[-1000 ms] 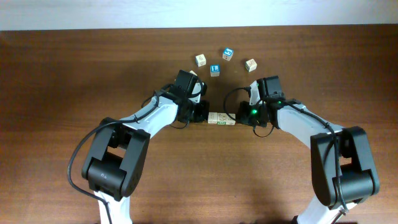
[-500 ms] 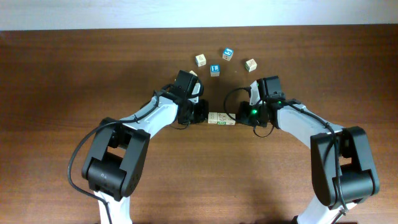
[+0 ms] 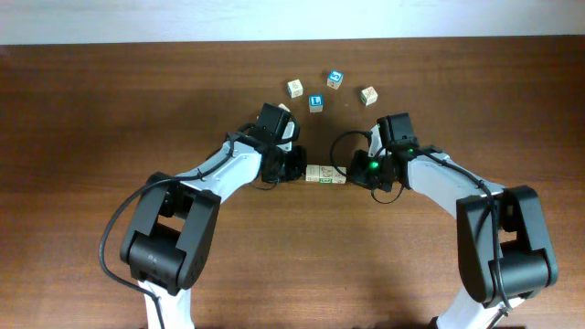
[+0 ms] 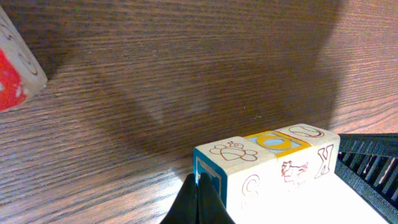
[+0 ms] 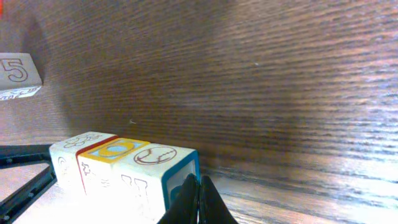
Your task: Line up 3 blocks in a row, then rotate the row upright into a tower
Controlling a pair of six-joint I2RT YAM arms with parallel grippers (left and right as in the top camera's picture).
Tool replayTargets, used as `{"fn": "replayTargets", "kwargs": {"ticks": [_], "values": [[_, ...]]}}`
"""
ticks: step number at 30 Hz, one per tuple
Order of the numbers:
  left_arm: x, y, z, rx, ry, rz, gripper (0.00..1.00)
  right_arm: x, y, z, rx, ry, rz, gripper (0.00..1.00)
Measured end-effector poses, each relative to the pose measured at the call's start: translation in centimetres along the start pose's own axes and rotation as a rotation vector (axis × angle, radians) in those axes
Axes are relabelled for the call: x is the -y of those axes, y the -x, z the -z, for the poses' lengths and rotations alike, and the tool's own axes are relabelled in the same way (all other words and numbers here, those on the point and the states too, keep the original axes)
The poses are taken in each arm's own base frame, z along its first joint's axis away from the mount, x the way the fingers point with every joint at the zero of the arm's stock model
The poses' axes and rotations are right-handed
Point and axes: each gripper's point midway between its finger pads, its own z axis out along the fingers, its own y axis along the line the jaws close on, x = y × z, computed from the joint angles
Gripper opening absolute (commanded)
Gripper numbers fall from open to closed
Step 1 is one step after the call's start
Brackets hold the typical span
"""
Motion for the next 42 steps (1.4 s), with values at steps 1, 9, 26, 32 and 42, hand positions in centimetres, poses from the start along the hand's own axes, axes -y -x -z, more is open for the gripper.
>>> {"fn": "replayTargets", "kwargs": {"ticks": [1, 9, 26, 32, 42], "values": [[0.0, 0.0, 0.0, 0.000, 0.000, 0.000, 0.00, -0.1, 0.0, 0.0, 0.000, 0.007, 0.008, 0.04], [-0.2, 0.0, 0.0, 0.001, 0.008, 0.001, 0.00, -0.4, 0.0, 0.0, -0.005, 0.024, 0.043, 0.04], [-1.0, 0.4, 0.1, 0.021, 0.051, 0.005, 0.00, -1.9, -0.8, 0.3, -0.018, 0.021, 0.116, 0.04], [-1.1, 0.2, 0.0, 0.017, 0.053, 0.007, 0.00, -3.7, 0.1, 2.0, 0.036, 0.048, 0.150, 0.04], [-1.3, 0.2, 0.0, 0.018, 0.062, 0.009, 0.00, -3.9, 0.0, 1.8, 0.044, 0.020, 0.165, 0.04]]}}
